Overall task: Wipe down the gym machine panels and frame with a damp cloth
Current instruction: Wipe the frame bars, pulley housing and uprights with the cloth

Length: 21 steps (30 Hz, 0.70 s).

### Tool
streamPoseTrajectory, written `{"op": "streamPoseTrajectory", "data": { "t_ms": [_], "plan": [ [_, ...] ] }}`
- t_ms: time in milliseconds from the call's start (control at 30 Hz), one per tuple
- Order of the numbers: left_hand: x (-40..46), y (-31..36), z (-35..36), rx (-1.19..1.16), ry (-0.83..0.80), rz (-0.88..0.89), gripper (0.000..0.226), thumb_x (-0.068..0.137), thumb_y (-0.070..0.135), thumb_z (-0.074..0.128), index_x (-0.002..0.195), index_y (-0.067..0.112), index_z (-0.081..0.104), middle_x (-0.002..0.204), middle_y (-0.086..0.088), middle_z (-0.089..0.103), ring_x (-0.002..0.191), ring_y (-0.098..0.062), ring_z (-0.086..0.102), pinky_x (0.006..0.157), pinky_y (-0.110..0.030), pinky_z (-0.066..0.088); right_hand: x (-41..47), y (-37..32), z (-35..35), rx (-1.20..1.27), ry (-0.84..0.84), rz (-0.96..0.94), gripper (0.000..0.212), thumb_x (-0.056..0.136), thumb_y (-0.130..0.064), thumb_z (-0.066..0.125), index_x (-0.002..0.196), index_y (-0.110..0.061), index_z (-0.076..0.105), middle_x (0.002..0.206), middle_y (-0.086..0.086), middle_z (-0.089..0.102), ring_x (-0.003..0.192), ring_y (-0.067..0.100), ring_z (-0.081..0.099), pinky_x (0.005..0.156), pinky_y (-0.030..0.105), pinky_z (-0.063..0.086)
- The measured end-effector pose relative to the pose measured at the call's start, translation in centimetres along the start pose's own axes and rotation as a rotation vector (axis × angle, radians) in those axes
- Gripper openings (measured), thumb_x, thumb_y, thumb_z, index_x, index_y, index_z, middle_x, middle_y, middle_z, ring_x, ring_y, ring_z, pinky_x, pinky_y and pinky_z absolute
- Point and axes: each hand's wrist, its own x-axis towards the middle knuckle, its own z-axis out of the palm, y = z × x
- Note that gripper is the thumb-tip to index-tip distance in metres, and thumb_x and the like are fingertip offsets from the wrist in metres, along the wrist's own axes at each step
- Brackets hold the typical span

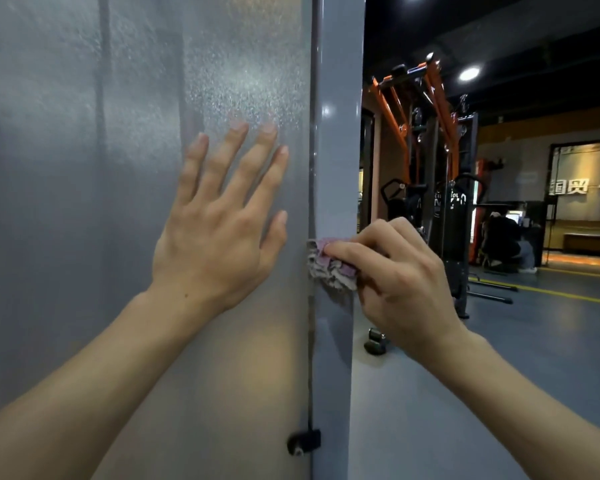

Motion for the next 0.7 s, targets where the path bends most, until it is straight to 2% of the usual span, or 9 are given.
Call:
{"op": "streamPoseTrajectory", "data": {
  "t_ms": [67, 100, 167, 200, 267, 367, 500, 633, 700],
  "plan": [
    [-0.9, 0.5, 0.0, -0.003, -0.006, 0.006, 0.063, 0.106, 0.039, 0.041, 0.16, 0.009, 0.034, 0.17, -0.011, 0.027, 0.158, -0.034, 0.019, 0.127, -0.058, 0.012, -2.8, -1.2, 0.2, 0.048, -0.049, -0.002, 0.048, 0.11, -0.034, 0.036, 0.109, -0.007, 0.076, 0.091, 0.008, 0.062, 0.078, 0.024, 0.052, 0.062, 0.039, 0.048],
    [-1.3, 0.7, 0.1, -0.009, -0.008, 0.009, 0.062, 0.105, 0.039, 0.041, 0.16, 0.009, 0.034, 0.169, -0.011, 0.027, 0.158, -0.034, 0.02, 0.127, -0.059, 0.013, -4.2, -1.7, 0.3, 0.055, -0.093, -0.012, 0.04, 0.11, -0.028, 0.041, 0.108, -0.008, 0.076, 0.089, 0.008, 0.062, 0.077, 0.023, 0.051, 0.062, 0.039, 0.048],
    [-2.0, 1.0, 0.1, -0.012, -0.008, 0.014, 0.062, 0.105, 0.038, 0.042, 0.16, 0.009, 0.035, 0.169, -0.011, 0.028, 0.158, -0.034, 0.021, 0.127, -0.059, 0.013, -5.9, -2.0, 0.2, 0.006, -0.183, -0.088, 0.018, 0.102, -0.013, 0.059, 0.108, -0.01, 0.076, 0.089, 0.008, 0.063, 0.076, 0.025, 0.053, 0.061, 0.041, 0.048],
    [-2.3, 1.1, 0.1, -0.01, -0.007, 0.014, 0.062, 0.105, 0.038, 0.042, 0.16, 0.009, 0.036, 0.169, -0.011, 0.028, 0.158, -0.034, 0.021, 0.127, -0.058, 0.013, -5.5, -1.7, -0.1, -0.027, -0.218, -0.133, 0.015, 0.097, -0.011, 0.067, 0.109, -0.012, 0.076, 0.09, 0.008, 0.063, 0.076, 0.026, 0.054, 0.061, 0.043, 0.047],
    [-2.7, 1.3, 0.1, -0.007, -0.003, 0.014, 0.062, 0.105, 0.038, 0.042, 0.16, 0.01, 0.036, 0.169, -0.01, 0.028, 0.158, -0.033, 0.02, 0.128, -0.058, 0.012, -3.2, -0.7, -0.6, -0.06, -0.19, -0.15, 0.016, 0.099, -0.017, 0.065, 0.11, -0.015, 0.076, 0.09, 0.008, 0.062, 0.076, 0.028, 0.054, 0.06, 0.043, 0.045],
    [-2.9, 1.6, 0.0, -0.026, -0.011, 0.004, 0.062, 0.105, 0.039, 0.042, 0.16, 0.01, 0.035, 0.17, -0.01, 0.026, 0.158, -0.033, 0.019, 0.128, -0.057, 0.011, -0.6, -0.1, -0.9, -0.085, -0.092, -0.068, 0.042, 0.109, -0.034, 0.04, 0.109, -0.012, 0.076, 0.09, 0.009, 0.061, 0.075, 0.026, 0.05, 0.06, 0.04, 0.043],
    [-4.0, 2.1, 0.0, -0.034, -0.025, 0.007, 0.063, 0.105, 0.038, 0.041, 0.161, 0.009, 0.033, 0.17, -0.01, 0.025, 0.158, -0.034, 0.018, 0.128, -0.058, 0.01, -6.1, -2.3, -0.2, -0.026, -0.189, -0.03, 0.014, 0.097, -0.012, 0.065, 0.106, -0.008, 0.074, 0.087, 0.008, 0.058, 0.073, 0.023, 0.048, 0.058, 0.038, 0.043],
    [-5.6, 2.7, 0.1, -0.027, -0.059, 0.021, 0.064, 0.105, 0.038, 0.041, 0.162, 0.01, 0.03, 0.171, -0.011, 0.022, 0.159, -0.035, 0.015, 0.128, -0.058, 0.009, -11.7, -3.6, -0.2, -0.015, -0.389, -0.133, 0.014, 0.09, -0.006, 0.068, 0.102, -0.011, 0.073, 0.087, 0.007, 0.058, 0.073, 0.023, 0.046, 0.055, 0.039, 0.044],
    [-6.2, 3.0, 0.0, -0.031, -0.069, 0.026, 0.064, 0.105, 0.038, 0.041, 0.162, 0.01, 0.029, 0.172, -0.011, 0.021, 0.159, -0.035, 0.015, 0.128, -0.058, 0.009, -10.4, -3.1, -0.3, -0.039, -0.385, -0.129, 0.013, 0.088, -0.008, 0.073, 0.101, -0.011, 0.073, 0.088, 0.007, 0.059, 0.074, 0.024, 0.049, 0.057, 0.038, 0.042]
  ]
}}
